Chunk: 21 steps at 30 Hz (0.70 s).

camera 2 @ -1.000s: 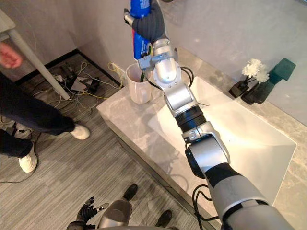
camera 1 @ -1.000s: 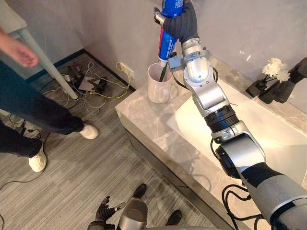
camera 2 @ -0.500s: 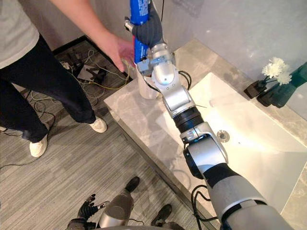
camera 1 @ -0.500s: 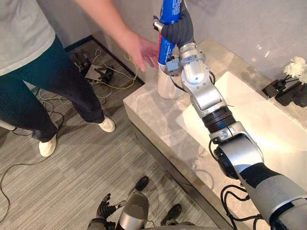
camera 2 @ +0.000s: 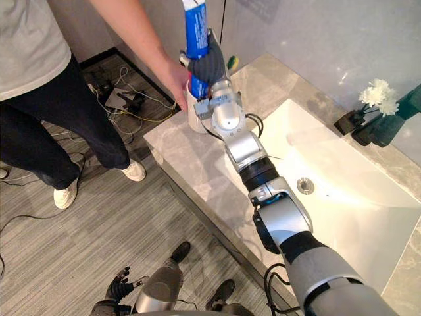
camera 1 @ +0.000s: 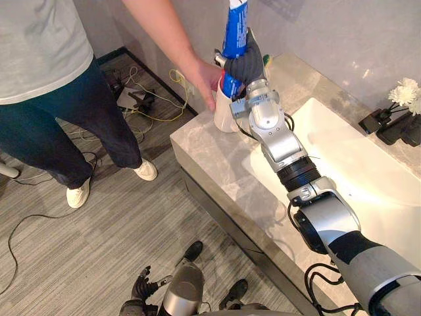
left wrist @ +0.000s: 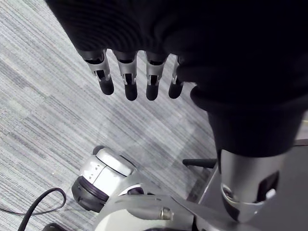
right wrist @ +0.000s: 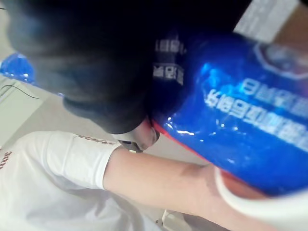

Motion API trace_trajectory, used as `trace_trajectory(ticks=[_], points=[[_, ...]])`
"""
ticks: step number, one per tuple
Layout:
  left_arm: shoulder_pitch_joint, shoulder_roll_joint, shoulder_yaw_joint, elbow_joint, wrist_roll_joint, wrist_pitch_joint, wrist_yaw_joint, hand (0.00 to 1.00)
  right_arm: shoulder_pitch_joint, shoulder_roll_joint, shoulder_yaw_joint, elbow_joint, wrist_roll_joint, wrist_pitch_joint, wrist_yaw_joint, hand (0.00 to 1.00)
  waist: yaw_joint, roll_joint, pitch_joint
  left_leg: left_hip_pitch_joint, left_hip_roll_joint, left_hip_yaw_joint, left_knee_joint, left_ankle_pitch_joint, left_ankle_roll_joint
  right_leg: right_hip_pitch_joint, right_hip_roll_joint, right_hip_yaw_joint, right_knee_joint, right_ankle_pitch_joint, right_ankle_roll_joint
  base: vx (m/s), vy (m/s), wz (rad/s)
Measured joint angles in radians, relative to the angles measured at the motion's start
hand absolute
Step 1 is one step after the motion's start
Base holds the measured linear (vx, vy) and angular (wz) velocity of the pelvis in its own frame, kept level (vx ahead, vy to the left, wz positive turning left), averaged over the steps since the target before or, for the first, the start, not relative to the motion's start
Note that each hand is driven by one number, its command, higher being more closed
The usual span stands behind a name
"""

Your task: Organize washtable

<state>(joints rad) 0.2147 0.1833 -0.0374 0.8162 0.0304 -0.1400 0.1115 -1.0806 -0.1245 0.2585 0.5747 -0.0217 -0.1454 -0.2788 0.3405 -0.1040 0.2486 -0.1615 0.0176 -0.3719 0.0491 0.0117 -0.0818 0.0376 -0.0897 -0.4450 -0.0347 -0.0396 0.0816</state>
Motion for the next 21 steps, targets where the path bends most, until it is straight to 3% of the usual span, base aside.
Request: trace_trajectory(ticks=[1, 21], points=[[0.000, 0.000, 0.000, 0.000, 0.000, 0.000, 0.000, 0.00, 0.000, -0.002, 0.006, 0.000, 0.000, 0.000, 0.000, 0.00, 0.000, 0.000, 0.000, 0.000, 0.000, 0.000, 0.000, 0.000, 0.000, 0.000, 0.000, 0.000, 0.000, 0.000, 0.000, 0.00, 0.000, 0.00], [0.004, 0.005, 0.000, 0.000, 0.001, 0.001, 0.000, 0.00, 0.094, 0.002, 0.033, -0.071, -0.010, -0.009, 0.020, 0.00, -0.002, -0.010, -0.007, 0.019, 0.003, 0.012, -0.015, 0.007, 0.001, 0.002, -0.004, 0.008, 0.012, 0.000, 0.000, 0.00, 0.003, -0.01]])
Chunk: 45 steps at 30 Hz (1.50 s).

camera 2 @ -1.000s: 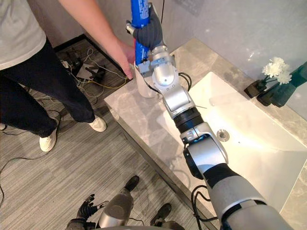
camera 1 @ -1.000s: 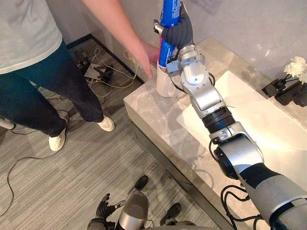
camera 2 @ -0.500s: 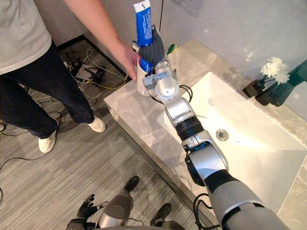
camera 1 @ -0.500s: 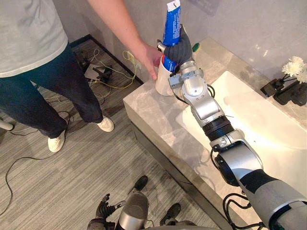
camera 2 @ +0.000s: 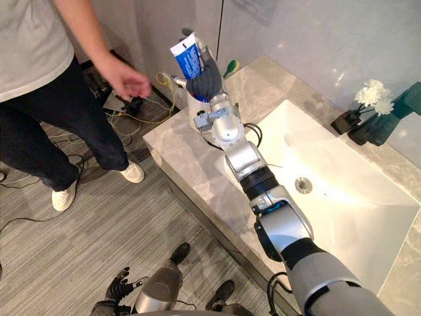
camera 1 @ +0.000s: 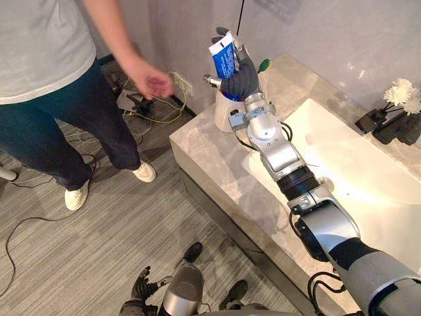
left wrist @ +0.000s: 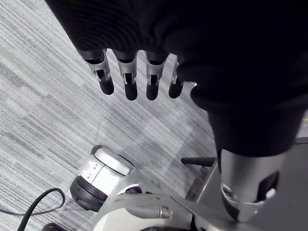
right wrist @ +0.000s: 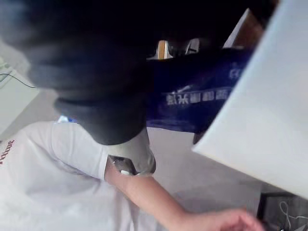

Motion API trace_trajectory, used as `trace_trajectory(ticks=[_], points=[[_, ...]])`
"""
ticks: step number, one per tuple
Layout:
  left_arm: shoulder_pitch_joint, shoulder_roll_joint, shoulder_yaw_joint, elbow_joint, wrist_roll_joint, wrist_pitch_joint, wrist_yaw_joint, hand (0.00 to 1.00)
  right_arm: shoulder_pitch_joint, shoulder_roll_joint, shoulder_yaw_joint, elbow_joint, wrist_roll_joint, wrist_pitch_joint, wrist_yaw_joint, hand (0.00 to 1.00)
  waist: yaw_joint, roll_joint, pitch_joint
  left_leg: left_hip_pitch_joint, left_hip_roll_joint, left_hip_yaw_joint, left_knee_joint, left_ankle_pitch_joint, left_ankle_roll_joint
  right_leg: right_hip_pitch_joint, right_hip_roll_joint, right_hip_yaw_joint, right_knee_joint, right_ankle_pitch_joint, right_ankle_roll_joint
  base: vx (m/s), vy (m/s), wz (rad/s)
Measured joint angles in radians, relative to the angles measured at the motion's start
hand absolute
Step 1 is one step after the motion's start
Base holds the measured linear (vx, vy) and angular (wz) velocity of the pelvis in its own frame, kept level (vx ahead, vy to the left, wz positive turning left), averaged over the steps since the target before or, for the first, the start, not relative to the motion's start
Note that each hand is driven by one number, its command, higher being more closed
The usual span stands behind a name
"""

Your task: Organize washtable

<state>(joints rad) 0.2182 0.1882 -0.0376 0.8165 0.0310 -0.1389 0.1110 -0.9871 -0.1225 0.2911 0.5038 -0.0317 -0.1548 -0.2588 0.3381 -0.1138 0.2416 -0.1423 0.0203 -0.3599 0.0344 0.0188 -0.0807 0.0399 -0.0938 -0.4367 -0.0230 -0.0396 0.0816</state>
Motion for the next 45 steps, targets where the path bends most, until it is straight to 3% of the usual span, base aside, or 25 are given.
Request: trace_trajectory(ticks=[17, 26, 29, 31, 34, 37, 39, 42, 45], points=[[0.027, 0.016, 0.001, 0.000, 0.000, 0.006, 0.004, 0.00, 0.112, 0.020, -0.007, -0.107, -0.015, 0.004, 0.001, 0.00, -0.034, -0.029, -0.042, 0.029, -0.001, 0.013, -0.022, 0.010, 0.001, 0.013, -0.007, 0.016, 0.000, 0.000, 0.000, 0.00, 0.002, 0.00], [0.041, 0.018, 0.003, 0.036, 0.000, 0.007, 0.006, 0.00, 0.230, -0.008, -0.057, -0.385, -0.041, -0.001, -0.003, 0.00, -0.078, -0.030, -0.091, 0.073, 0.001, 0.040, -0.041, 0.011, 0.003, 0.037, -0.013, 0.039, 0.000, -0.003, 0.006, 0.00, 0.014, -0.08], [0.042, 0.016, 0.006, 0.042, 0.000, 0.013, 0.006, 0.00, 0.297, -0.041, -0.059, -0.531, -0.041, -0.029, 0.001, 0.00, -0.086, -0.028, -0.101, 0.101, 0.008, 0.064, -0.056, 0.012, 0.005, 0.045, -0.013, 0.058, 0.001, -0.003, 0.006, 0.01, 0.010, -0.19], [0.043, 0.016, 0.009, 0.052, 0.000, 0.013, 0.005, 0.00, 0.339, -0.068, -0.075, -0.627, -0.040, -0.042, 0.005, 0.00, -0.112, -0.028, -0.112, 0.109, 0.009, 0.069, -0.060, 0.012, 0.005, 0.048, -0.013, 0.062, 0.002, -0.003, 0.006, 0.00, 0.009, -0.16], [0.045, 0.016, 0.012, 0.063, 0.001, 0.014, 0.003, 0.00, 0.422, -0.121, -0.180, -0.756, -0.037, -0.083, 0.031, 0.00, -0.140, -0.027, -0.117, 0.146, 0.015, 0.102, -0.070, 0.011, 0.005, 0.066, -0.013, 0.094, 0.004, -0.003, 0.006, -0.01, 0.018, -0.26], [0.046, 0.014, 0.012, 0.081, 0.003, 0.013, -0.004, 0.00, 0.527, -0.200, -0.407, -0.880, 0.006, -0.133, 0.045, 0.00, -0.183, -0.019, -0.126, 0.176, 0.020, 0.147, -0.075, 0.008, 0.009, 0.069, -0.014, 0.139, 0.008, 0.000, 0.008, -0.04, 0.028, -0.37], [0.046, 0.012, 0.011, 0.088, 0.003, 0.013, -0.008, 0.00, 0.559, -0.223, -0.492, -0.903, 0.018, -0.150, 0.044, 0.00, -0.198, -0.013, -0.131, 0.183, 0.021, 0.163, -0.077, 0.005, 0.014, 0.069, -0.013, 0.151, 0.008, 0.003, 0.008, -0.03, 0.022, -0.34], [0.046, 0.005, 0.011, 0.107, 0.004, 0.011, -0.025, 0.00, 0.657, -0.263, -0.707, -0.952, 0.034, -0.177, 0.038, 0.00, -0.242, 0.004, -0.157, 0.192, 0.023, 0.190, -0.090, 0.004, 0.016, 0.059, -0.013, 0.179, -0.001, 0.014, 0.011, -0.02, 0.027, -0.28], [0.046, -0.002, 0.011, 0.126, 0.004, 0.010, -0.034, 0.00, 0.774, -0.271, -0.920, -0.954, 0.057, -0.195, -0.013, 0.00, -0.276, 0.024, -0.173, 0.202, 0.023, 0.213, -0.099, 0.001, 0.019, 0.056, -0.013, 0.199, -0.010, 0.019, 0.013, 0.00, 0.014, -0.20]])
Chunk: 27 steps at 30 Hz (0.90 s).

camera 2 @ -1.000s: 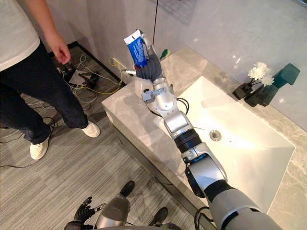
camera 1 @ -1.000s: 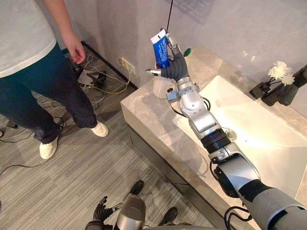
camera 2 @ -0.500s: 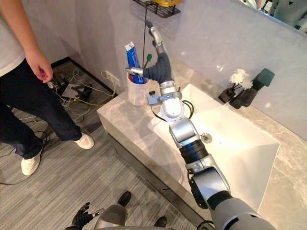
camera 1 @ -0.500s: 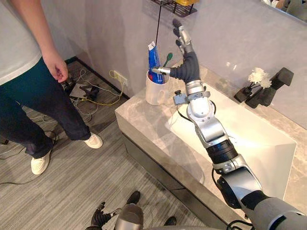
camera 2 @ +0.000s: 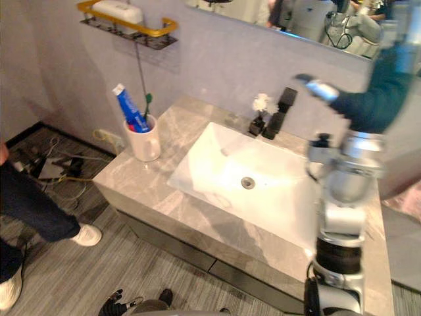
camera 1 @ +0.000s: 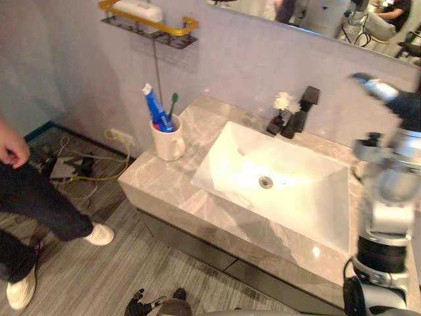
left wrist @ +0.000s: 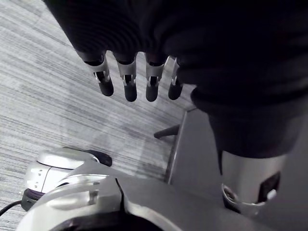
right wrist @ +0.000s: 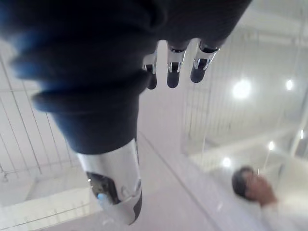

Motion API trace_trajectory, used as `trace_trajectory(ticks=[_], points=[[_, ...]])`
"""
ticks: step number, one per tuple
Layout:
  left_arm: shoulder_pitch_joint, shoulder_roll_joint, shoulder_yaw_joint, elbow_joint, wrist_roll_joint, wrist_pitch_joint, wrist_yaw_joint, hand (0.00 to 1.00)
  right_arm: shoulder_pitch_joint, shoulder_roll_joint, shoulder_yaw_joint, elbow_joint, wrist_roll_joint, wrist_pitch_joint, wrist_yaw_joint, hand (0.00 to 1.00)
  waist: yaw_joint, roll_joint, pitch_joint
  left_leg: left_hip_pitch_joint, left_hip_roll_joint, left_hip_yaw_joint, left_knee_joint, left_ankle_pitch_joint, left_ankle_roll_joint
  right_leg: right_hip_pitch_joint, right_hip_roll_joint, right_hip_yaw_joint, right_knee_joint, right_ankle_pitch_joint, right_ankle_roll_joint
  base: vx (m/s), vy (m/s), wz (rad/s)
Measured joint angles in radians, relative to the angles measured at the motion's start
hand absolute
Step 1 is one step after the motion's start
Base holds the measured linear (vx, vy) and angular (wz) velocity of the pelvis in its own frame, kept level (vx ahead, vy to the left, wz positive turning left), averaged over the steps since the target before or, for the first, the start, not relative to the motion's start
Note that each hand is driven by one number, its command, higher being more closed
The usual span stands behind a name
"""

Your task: Organize washtable

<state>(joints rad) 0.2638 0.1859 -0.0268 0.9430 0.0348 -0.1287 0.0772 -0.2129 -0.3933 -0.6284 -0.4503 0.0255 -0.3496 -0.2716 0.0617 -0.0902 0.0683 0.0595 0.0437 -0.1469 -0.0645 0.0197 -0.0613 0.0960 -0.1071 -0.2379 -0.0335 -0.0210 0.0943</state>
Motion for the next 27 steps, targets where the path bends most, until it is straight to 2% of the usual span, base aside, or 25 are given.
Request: trace_trajectory(ticks=[4, 7, 10, 12, 13, 15, 17, 19, 20, 22, 23, 27], points=[[0.000, -0.008, 0.001, 0.019, 0.000, 0.000, -0.012, 0.00, 0.167, 0.027, -0.130, 0.050, 0.001, 0.003, -0.038, 0.00, -0.044, 0.018, -0.021, 0.002, 0.003, 0.028, -0.008, -0.004, 0.004, -0.020, 0.002, 0.028, -0.004, 0.001, 0.001, 0.01, 0.009, -0.23], [0.000, -0.020, 0.021, 0.020, -0.001, 0.000, -0.014, 0.00, 0.321, 0.120, -0.183, 0.120, -0.031, 0.035, -0.060, 0.00, -0.057, 0.028, -0.041, -0.010, 0.007, 0.062, -0.010, -0.014, 0.003, -0.050, 0.007, 0.059, -0.003, -0.003, 0.006, 0.04, 0.008, -0.31], [0.000, -0.044, 0.071, 0.019, -0.002, 0.000, -0.015, 0.00, 0.447, 0.272, -0.214, 0.226, -0.088, 0.115, -0.105, 0.00, -0.083, 0.041, -0.056, -0.008, 0.008, 0.090, -0.005, -0.027, 0.008, -0.062, 0.004, 0.082, 0.001, -0.001, 0.004, 0.07, 0.014, -0.23], [0.000, -0.051, 0.084, 0.014, -0.004, 0.000, -0.015, 0.00, 0.475, 0.321, -0.220, 0.268, -0.089, 0.142, -0.132, 0.00, -0.088, 0.044, -0.058, 0.000, 0.008, 0.112, -0.004, -0.028, 0.009, -0.063, 0.002, 0.093, 0.010, -0.005, 0.008, 0.04, 0.021, -0.27], [0.000, -0.065, 0.114, -0.002, -0.007, 0.000, -0.011, 0.00, 0.504, 0.393, -0.221, 0.353, -0.074, 0.170, -0.166, 0.00, -0.089, 0.046, -0.058, 0.015, 0.009, 0.156, 0.009, -0.040, 0.014, -0.059, 0.000, 0.109, 0.026, -0.016, 0.011, 0.02, 0.028, -0.27], [0.000, -0.070, 0.118, -0.014, -0.022, 0.000, -0.010, 0.00, 0.523, 0.439, -0.220, 0.408, -0.042, 0.183, -0.187, 0.00, -0.092, 0.048, -0.060, 0.022, 0.012, 0.177, 0.027, -0.057, 0.012, -0.054, -0.001, 0.110, 0.041, -0.030, 0.008, 0.01, 0.022, -0.18], [-0.008, -0.083, 0.123, -0.031, -0.044, -0.001, -0.005, 0.00, 0.556, 0.478, -0.196, 0.546, 0.045, 0.200, -0.207, 0.00, -0.090, 0.048, -0.060, 0.038, 0.017, 0.212, 0.070, -0.096, 0.014, -0.049, -0.016, 0.077, 0.082, -0.063, 0.007, -0.02, 0.019, -0.34], [-0.008, -0.100, 0.140, -0.031, -0.065, -0.001, -0.001, 0.00, 0.561, 0.484, -0.188, 0.643, 0.094, 0.200, -0.206, 0.00, -0.080, 0.060, -0.066, 0.045, 0.021, 0.240, 0.087, -0.114, 0.012, -0.047, -0.032, 0.046, 0.099, -0.064, 0.009, -0.04, 0.034, -0.42], [-0.020, -0.116, 0.144, -0.031, -0.076, -0.001, 0.012, 0.00, 0.564, 0.486, -0.185, 0.751, 0.157, 0.201, -0.192, 0.00, -0.081, 0.066, -0.070, 0.050, 0.023, 0.248, 0.083, -0.119, 0.013, -0.046, -0.033, 0.043, 0.103, -0.064, 0.010, -0.02, 0.021, -0.22], [-0.033, -0.141, 0.142, -0.030, -0.095, -0.003, 0.016, 0.00, 0.565, 0.489, -0.185, 0.851, 0.202, 0.201, -0.172, 0.00, -0.081, 0.070, -0.070, 0.048, 0.024, 0.259, 0.080, -0.120, 0.014, -0.044, -0.034, 0.040, 0.104, -0.061, 0.012, 0.02, 0.011, -0.01], [-0.041, -0.169, 0.135, -0.028, -0.105, -0.004, 0.016, 0.00, 0.566, 0.489, -0.185, 0.917, 0.243, 0.201, -0.150, 0.00, -0.082, 0.070, -0.070, 0.050, 0.025, 0.265, 0.079, -0.119, 0.014, -0.040, -0.035, 0.040, 0.106, -0.056, 0.012, 0.06, 0.015, -0.01], [-0.049, -0.172, 0.110, -0.026, -0.129, -0.009, 0.020, 0.00, 0.564, 0.487, -0.144, 1.115, 0.352, 0.200, -0.060, 0.00, -0.075, 0.071, -0.069, 0.074, 0.025, 0.275, 0.061, -0.119, 0.013, -0.026, -0.035, 0.042, 0.101, -0.056, 0.016, 0.05, 0.012, -0.02]])
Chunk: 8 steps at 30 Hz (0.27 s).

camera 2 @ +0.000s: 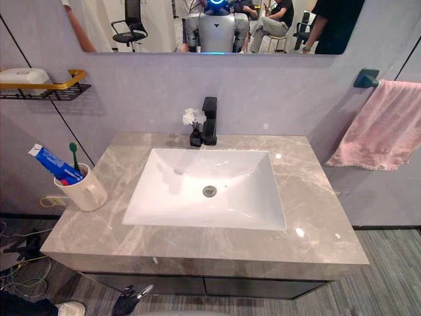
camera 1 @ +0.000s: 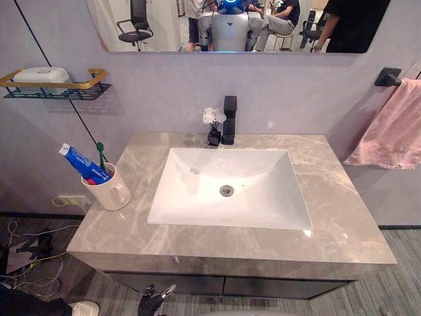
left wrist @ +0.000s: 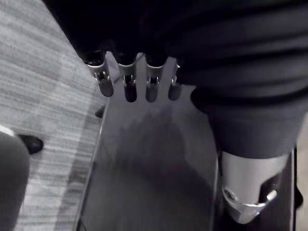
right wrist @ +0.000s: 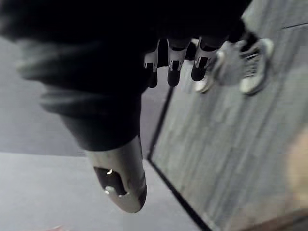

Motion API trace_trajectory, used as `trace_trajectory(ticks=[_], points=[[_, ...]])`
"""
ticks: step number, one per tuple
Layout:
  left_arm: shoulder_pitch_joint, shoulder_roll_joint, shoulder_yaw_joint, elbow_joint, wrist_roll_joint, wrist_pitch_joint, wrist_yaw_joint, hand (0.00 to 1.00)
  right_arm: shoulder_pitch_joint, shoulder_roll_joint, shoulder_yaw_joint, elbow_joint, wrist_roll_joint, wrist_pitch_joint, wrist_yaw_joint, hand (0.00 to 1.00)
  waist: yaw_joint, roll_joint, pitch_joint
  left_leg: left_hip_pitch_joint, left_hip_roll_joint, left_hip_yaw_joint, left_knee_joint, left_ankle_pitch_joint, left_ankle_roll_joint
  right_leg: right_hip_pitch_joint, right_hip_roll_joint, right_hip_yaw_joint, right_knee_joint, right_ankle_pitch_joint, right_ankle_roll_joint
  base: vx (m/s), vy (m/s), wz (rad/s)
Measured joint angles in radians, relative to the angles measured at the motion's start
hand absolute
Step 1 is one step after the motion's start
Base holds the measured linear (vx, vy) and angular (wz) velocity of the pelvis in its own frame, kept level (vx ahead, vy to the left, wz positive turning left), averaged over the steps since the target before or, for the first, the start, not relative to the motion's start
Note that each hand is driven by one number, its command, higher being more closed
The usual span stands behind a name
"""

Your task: Organize washtable

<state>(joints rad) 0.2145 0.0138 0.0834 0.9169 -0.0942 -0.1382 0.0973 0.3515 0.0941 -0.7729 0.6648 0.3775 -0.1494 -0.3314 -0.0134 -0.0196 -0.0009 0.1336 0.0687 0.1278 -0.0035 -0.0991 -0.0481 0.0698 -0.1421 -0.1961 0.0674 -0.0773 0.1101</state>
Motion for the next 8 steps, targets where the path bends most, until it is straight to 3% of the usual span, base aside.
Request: trace_trajectory(ticks=[8], points=[[-0.016, 0.004, -0.007, 0.024, -0.009, 0.001, -0.005, 0.00, -0.024, -0.016, 0.170, 0.167, -0.056, 0.049, 0.164, 0.00, 0.012, 0.000, 0.000, 0.013, -0.004, -0.020, -0.028, 0.009, -0.010, 0.022, -0.001, -0.024, -0.023, -0.001, 0.005, 0.04, 0.003, 0.07]])
